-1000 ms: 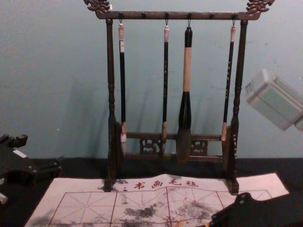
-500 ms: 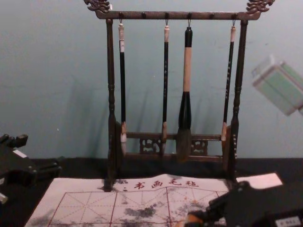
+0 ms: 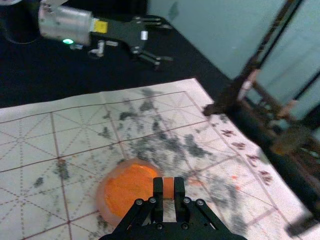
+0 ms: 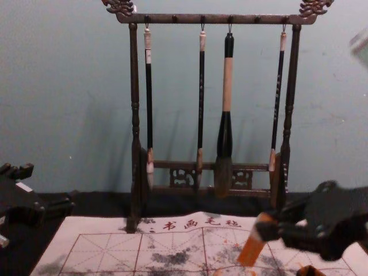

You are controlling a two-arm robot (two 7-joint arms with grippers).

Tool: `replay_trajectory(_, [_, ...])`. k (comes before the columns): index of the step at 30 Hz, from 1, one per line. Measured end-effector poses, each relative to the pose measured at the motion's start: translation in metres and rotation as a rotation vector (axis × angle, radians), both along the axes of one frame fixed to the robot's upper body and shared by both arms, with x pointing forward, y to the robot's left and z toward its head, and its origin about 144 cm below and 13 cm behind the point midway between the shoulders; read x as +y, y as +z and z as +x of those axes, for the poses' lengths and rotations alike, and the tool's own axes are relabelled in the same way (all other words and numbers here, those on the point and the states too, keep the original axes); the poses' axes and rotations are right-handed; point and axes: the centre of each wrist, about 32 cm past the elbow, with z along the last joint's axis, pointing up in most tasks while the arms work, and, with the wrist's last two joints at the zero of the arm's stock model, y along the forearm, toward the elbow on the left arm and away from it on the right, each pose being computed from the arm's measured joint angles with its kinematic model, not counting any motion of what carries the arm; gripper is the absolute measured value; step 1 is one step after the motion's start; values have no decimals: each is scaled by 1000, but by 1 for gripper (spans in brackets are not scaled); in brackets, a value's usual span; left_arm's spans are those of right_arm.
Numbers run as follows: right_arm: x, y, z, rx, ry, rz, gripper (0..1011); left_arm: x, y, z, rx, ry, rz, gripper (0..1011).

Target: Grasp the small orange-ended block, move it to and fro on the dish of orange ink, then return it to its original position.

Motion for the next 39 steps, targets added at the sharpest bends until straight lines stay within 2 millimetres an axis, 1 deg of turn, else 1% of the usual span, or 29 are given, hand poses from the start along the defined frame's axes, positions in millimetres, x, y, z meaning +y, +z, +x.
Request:
replay_trajectory(5, [-15, 11, -5, -14, -54, -4, 85, 0, 0, 0, 0, 0, 0, 1001])
replay_trajectory(9, [-25, 15, -9, -15, -93, -19, 85, 0, 0, 0, 0, 0, 0, 1001])
replay_trajectory(18, [-44, 14, -19, 16, -162, -44, 85, 0, 0, 0, 0, 0, 0, 1001])
replay_trajectory(25, [-50, 11, -23, 39, -184, -47, 85, 0, 0, 0, 0, 0, 0, 1001])
replay_trajectory(39, [-50, 2, -22, 75, -200, -46, 85, 0, 0, 0, 0, 0, 0, 1001])
